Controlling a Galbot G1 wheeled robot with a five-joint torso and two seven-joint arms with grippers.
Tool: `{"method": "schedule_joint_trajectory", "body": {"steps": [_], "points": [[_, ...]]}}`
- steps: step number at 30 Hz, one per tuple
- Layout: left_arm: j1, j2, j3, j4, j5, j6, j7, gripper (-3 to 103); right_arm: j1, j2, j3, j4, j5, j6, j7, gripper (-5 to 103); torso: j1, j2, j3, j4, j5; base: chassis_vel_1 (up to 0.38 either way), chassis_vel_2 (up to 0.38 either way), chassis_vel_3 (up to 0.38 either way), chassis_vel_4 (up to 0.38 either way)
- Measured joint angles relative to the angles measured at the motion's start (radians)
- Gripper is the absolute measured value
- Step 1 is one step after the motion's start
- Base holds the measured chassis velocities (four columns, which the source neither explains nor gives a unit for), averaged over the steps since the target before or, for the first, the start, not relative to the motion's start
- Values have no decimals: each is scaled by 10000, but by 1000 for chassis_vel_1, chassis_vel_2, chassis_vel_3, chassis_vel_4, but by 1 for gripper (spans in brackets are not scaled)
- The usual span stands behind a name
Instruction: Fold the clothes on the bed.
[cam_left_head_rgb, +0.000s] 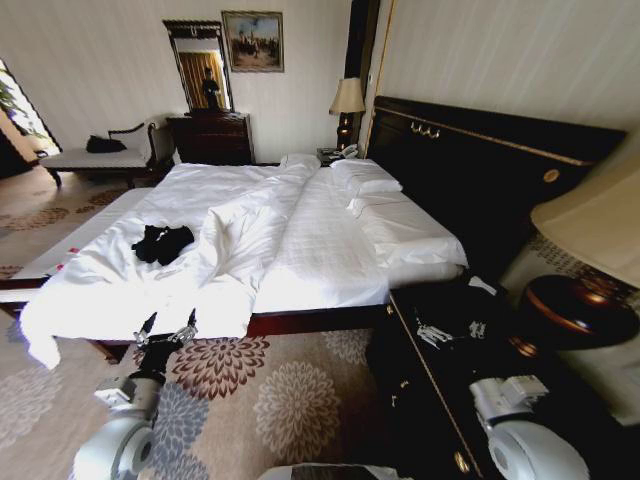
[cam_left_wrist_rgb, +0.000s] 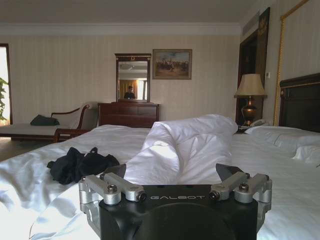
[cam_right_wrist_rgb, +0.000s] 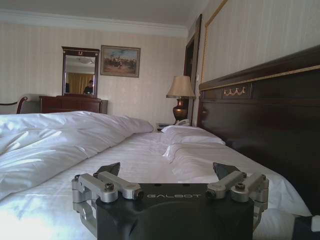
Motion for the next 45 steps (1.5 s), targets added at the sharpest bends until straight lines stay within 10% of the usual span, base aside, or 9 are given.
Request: {"method": "schedule_joint_trajectory", "body": {"steps": [45], "points": [[-289,373,-191,-459,-282,-279,365,100,51,56,111,36,-13,24,134,100,1,0,1,1,1,-158,165,153,-162]]}}
